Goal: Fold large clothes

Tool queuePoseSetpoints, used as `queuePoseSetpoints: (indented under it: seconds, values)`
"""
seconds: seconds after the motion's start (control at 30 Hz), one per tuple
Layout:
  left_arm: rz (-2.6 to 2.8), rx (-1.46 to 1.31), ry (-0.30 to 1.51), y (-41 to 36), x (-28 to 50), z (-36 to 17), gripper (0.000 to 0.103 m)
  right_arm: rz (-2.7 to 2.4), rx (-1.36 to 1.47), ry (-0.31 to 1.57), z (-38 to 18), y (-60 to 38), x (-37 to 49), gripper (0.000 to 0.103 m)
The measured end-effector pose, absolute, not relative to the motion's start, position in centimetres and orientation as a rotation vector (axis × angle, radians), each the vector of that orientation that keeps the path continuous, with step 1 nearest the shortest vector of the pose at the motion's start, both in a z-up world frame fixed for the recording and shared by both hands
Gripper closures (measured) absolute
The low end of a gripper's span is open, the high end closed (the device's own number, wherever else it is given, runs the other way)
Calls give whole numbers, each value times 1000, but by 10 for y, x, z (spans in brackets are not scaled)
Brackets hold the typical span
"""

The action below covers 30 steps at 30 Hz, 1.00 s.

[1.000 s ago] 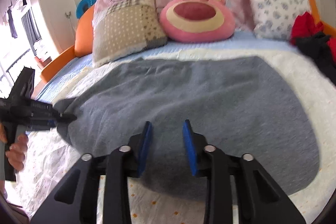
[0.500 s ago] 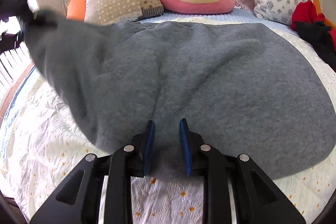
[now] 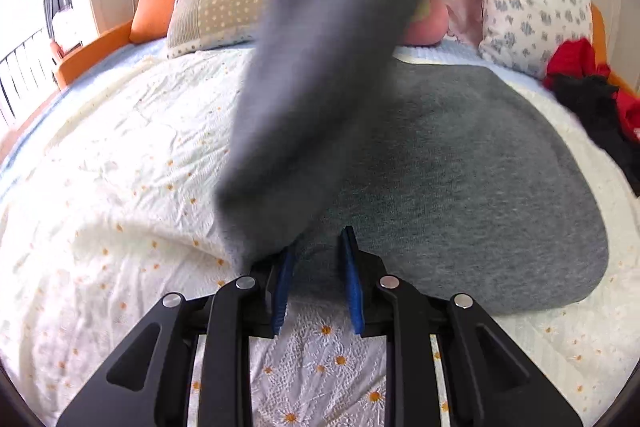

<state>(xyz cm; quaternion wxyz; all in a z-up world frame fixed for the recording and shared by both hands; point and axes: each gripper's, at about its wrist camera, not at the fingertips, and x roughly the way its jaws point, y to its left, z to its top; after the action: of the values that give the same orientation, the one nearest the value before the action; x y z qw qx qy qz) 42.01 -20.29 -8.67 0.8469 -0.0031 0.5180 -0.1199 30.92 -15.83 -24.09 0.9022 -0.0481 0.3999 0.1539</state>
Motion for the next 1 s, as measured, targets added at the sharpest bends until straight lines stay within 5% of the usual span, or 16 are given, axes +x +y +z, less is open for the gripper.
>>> queuePoseSetpoints:
  seconds: [0.2, 0.4, 0.5, 0.53, 0.7, 1.0]
  values:
    - [-214, 277, 1237, -303, 412, -177, 84, 304, -176, 821, -247, -150, 302, 80]
    - [-147, 516, 1189, -341, 384, -223, 83, 286, -213, 818, -251, -143, 299, 79]
    - [-115, 681, 1142, -363, 370, -236, 73, 274, -236, 819, -252, -139, 299, 79]
    - [-112, 722, 1130, -371, 364, -237, 63, 271, -240, 818, -251, -138, 302, 79]
    - [-291, 596, 1117, -371, 339, -193, 30, 277, -258, 809, -249, -141, 300, 78]
    - [-249, 296, 948, -239, 359, -65, 26, 334, -326, 803, -238, -177, 273, 78]
